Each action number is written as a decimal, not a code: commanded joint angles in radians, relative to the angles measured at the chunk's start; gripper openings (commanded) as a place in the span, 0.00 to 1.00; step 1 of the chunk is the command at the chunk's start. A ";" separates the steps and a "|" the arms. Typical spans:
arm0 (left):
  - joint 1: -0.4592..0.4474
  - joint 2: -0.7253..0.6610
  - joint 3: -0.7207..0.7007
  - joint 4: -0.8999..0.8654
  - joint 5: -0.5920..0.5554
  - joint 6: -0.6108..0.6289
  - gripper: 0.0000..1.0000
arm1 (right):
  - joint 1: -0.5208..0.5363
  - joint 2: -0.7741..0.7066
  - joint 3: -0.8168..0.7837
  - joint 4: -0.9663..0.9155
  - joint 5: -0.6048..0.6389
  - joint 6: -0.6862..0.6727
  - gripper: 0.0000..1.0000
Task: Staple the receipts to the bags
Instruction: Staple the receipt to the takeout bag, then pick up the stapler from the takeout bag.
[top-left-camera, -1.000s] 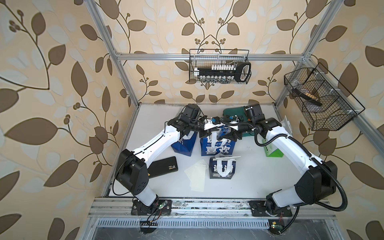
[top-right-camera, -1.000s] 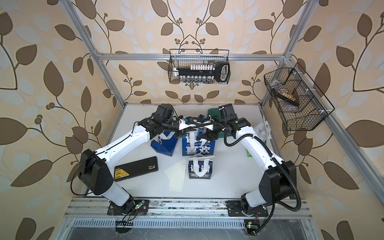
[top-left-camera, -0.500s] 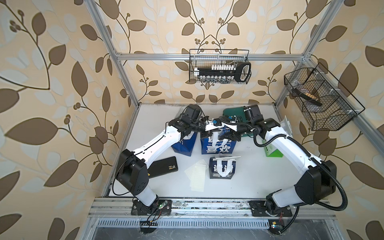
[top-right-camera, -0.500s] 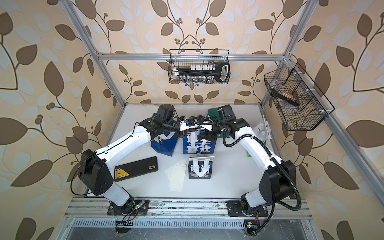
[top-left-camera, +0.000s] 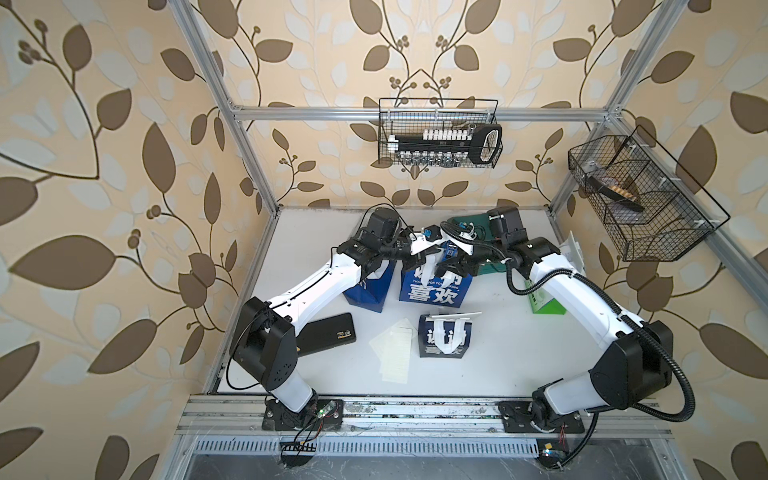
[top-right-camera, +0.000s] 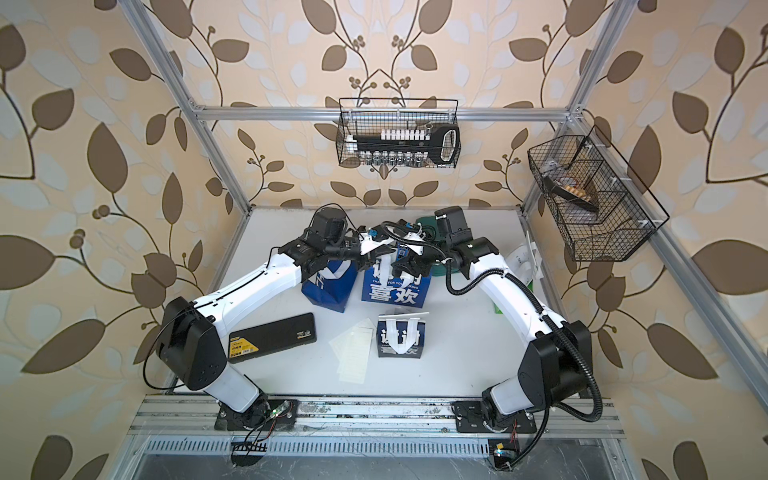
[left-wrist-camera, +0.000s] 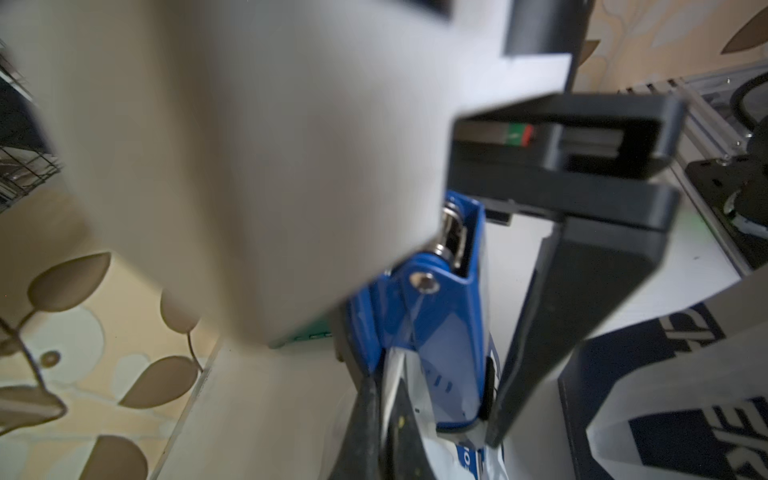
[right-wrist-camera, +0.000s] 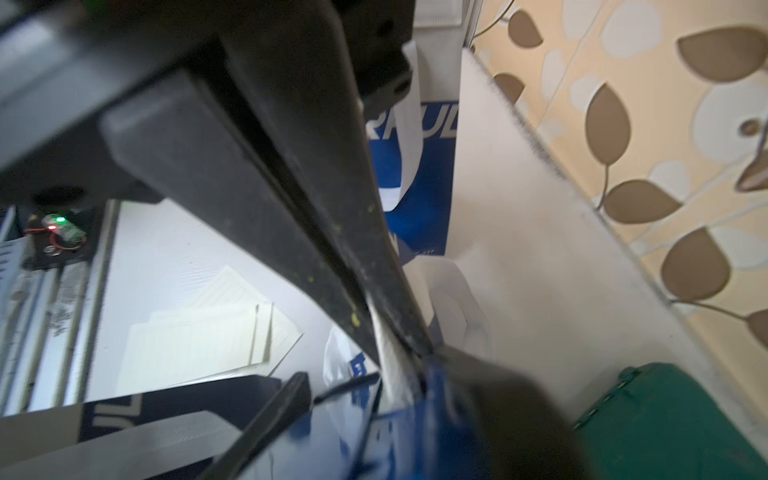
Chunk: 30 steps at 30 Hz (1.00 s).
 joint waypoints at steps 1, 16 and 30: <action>-0.004 -0.025 -0.003 0.318 0.036 -0.165 0.00 | -0.001 -0.076 -0.050 0.130 0.040 0.064 0.73; -0.034 -0.020 -0.028 0.361 0.041 -0.212 0.00 | 0.019 -0.133 -0.149 0.356 0.372 0.204 0.40; -0.080 0.002 -0.055 0.350 -0.123 -0.119 0.00 | -0.040 -0.135 -0.002 0.380 0.401 0.504 0.00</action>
